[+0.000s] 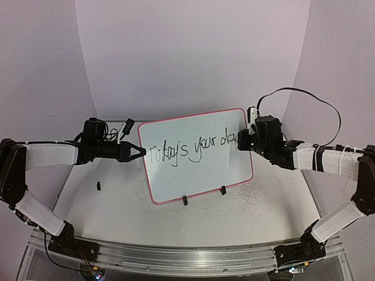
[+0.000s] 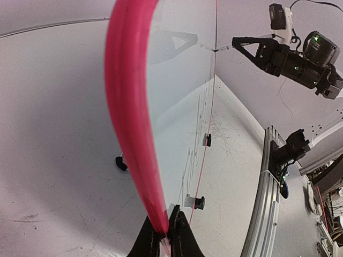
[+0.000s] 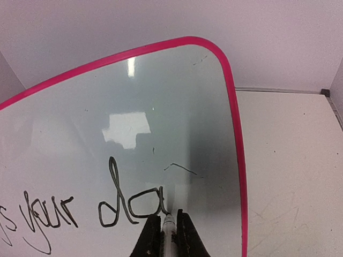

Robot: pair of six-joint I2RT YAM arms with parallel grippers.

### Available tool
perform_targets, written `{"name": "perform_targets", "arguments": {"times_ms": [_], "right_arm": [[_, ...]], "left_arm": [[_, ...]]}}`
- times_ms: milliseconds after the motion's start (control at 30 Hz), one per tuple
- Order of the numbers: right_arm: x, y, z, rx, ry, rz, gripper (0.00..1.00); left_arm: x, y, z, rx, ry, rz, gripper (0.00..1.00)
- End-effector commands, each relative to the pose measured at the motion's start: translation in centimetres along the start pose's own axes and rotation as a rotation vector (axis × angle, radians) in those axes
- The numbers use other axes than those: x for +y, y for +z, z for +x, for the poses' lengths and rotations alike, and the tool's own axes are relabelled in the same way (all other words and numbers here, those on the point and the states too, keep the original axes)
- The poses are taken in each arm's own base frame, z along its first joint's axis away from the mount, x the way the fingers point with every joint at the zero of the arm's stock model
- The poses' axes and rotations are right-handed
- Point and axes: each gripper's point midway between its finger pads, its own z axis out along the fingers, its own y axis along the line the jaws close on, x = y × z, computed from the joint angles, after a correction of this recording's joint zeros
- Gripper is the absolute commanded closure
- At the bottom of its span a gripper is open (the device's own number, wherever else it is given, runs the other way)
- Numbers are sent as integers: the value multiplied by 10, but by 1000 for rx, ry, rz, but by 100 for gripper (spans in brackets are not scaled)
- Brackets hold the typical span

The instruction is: Write a sentence on the whiteboard

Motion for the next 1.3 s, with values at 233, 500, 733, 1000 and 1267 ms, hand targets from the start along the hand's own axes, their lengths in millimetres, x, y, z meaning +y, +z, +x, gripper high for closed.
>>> {"name": "perform_targets", "arguments": {"times_ms": [233, 500, 733, 1000, 1267], "right_arm": [[3, -17, -38, -77, -32, -38, 100], [11, -9, -54, -120, -19, -44, 100], [9, -4, -57, -127, -19, -22, 100], [1, 2, -39, -92, -13, 7, 100], [-2, -1, -21, -50, 11, -1, 100]], "left_arm": [[31, 0, 2, 15, 34, -163, 100], [30, 0, 2, 15, 33, -160, 100], [29, -1, 1, 14, 36, -162, 100], [30, -1, 1, 15, 37, -160, 100], [30, -1, 2, 16, 36, -160, 100]]}}
